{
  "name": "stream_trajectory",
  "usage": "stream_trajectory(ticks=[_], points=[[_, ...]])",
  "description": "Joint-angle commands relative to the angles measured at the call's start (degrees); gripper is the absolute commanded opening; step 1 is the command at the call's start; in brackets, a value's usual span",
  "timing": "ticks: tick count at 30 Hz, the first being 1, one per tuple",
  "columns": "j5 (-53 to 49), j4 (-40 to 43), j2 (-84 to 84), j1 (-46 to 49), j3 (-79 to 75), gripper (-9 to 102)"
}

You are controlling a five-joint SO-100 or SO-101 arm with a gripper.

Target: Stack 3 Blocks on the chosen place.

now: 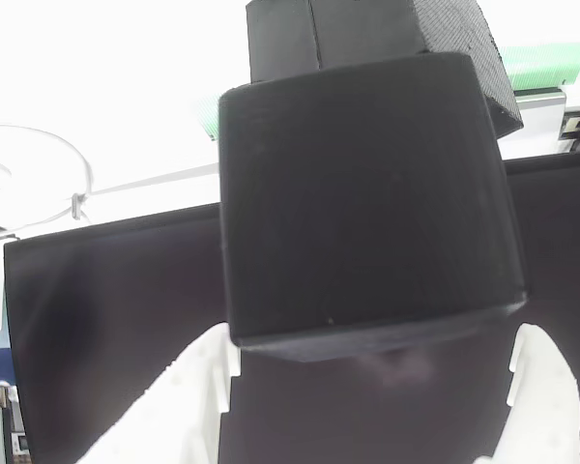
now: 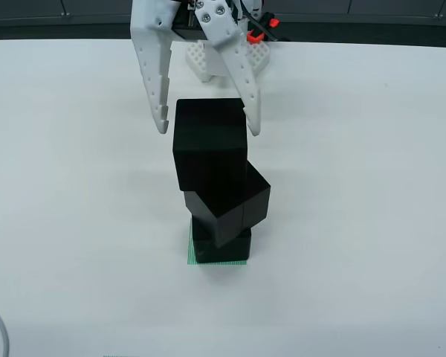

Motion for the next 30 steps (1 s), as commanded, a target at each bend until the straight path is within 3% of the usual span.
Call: stream_trajectory(ticks=[1,19,21,26,30], points=[[-0.26,-1.85,-0.09,0.70,-1.76,35],[0.88,-2.99,2.64,0.44,-6.68,35],[2.37,-2.99,3.69,-0.70,-8.88,31],[9.14,-2.72,7.73,-3.08,-13.10,11],[21.09,-3.87,12.39,-3.87,-13.36,0]])
